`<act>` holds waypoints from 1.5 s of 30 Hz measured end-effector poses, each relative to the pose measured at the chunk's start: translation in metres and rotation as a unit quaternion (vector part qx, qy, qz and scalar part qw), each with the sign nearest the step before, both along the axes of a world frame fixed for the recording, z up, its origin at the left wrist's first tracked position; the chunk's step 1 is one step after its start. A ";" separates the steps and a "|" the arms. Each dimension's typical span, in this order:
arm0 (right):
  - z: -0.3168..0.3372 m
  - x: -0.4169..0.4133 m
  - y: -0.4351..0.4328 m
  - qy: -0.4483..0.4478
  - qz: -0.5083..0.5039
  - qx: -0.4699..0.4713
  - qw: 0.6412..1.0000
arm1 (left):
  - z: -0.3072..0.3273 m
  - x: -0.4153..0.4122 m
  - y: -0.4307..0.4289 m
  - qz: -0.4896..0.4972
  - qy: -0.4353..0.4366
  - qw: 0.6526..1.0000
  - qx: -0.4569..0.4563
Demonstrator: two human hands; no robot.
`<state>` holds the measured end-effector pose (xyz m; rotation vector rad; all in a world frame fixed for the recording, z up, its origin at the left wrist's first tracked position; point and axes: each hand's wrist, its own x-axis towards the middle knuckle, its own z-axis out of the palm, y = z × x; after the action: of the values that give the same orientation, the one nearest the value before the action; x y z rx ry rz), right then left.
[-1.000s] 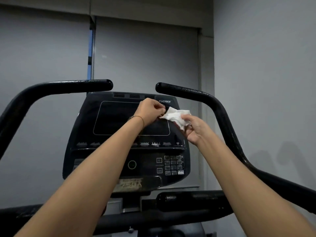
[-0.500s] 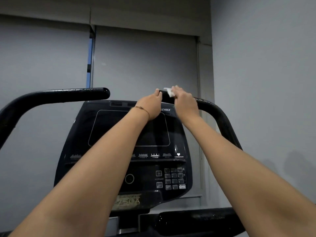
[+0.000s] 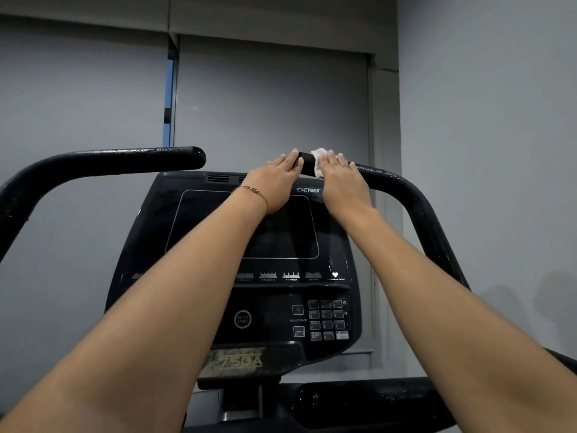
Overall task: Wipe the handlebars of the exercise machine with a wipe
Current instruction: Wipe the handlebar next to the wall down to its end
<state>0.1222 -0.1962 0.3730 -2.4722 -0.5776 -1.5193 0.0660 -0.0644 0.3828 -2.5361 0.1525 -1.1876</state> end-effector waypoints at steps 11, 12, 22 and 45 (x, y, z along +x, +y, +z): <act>0.003 -0.001 -0.003 0.007 -0.011 -0.019 1.000 | 0.000 -0.004 -0.005 0.012 0.002 1.000 -0.009; 0.008 -0.002 0.001 0.003 -0.006 -0.012 1.000 | 0.001 -0.005 -0.005 0.012 0.005 1.000 -0.009; -0.003 -0.004 -0.005 0.013 -0.051 -0.024 0.998 | 0.005 -0.002 -0.008 0.027 0.006 1.000 0.002; -0.004 0.003 -0.015 0.027 -0.010 0.040 0.999 | 0.008 0.007 -0.006 0.030 -0.011 0.999 0.009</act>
<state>0.1256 -0.2109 0.3691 -2.4574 -0.4747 -1.4476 0.0726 -0.0700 0.3904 -2.4933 0.0801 -1.1847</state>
